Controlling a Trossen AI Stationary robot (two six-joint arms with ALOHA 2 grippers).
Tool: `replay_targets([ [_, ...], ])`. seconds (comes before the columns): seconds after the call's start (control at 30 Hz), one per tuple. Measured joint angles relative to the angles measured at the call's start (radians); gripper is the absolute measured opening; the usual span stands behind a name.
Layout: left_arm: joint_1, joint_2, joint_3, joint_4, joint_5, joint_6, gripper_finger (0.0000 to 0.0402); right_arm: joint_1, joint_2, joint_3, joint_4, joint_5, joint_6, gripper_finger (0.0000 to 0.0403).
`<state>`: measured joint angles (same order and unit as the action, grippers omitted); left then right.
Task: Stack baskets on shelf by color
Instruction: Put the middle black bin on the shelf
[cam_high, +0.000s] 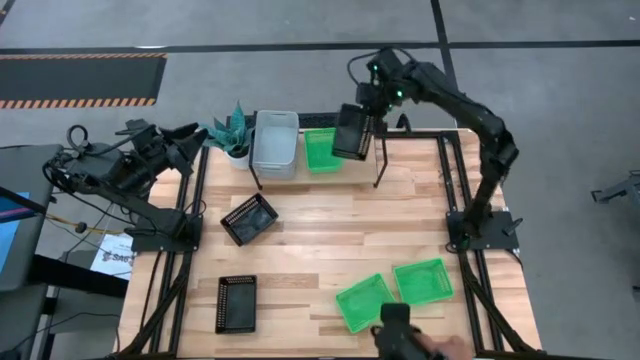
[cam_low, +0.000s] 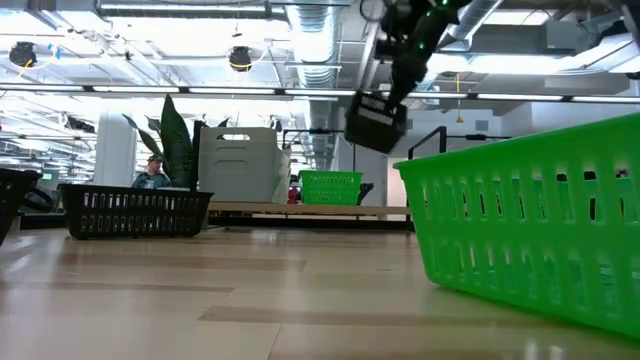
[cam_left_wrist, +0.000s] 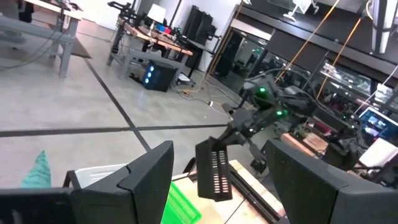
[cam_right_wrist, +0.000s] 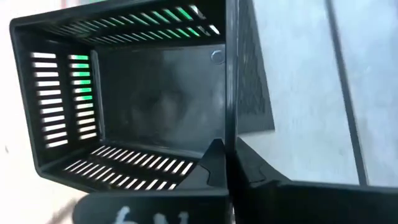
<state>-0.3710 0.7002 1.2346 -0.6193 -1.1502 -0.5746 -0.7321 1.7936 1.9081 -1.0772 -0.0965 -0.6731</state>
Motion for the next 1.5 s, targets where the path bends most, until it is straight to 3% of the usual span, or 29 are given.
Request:
replay_targets([
  [0.2, 0.0, 0.0, 0.0, 0.0, -0.013, -0.026, 0.0244, -0.051, 0.131, 0.11, -0.181, 0.001, -0.102, 0.0006],
  [0.67, 0.0, 0.0, 0.0, 0.0, -0.043, -0.085, 0.0244, -0.052, 0.318, 0.112, -0.189, -0.006, -0.139, 0.0011],
  [1.5, 0.0, 0.0, 0.0, -0.001, -0.052, -0.084, 0.0244, -0.102, 0.321, 0.113, -0.137, -0.014, -0.168, 0.0028],
])
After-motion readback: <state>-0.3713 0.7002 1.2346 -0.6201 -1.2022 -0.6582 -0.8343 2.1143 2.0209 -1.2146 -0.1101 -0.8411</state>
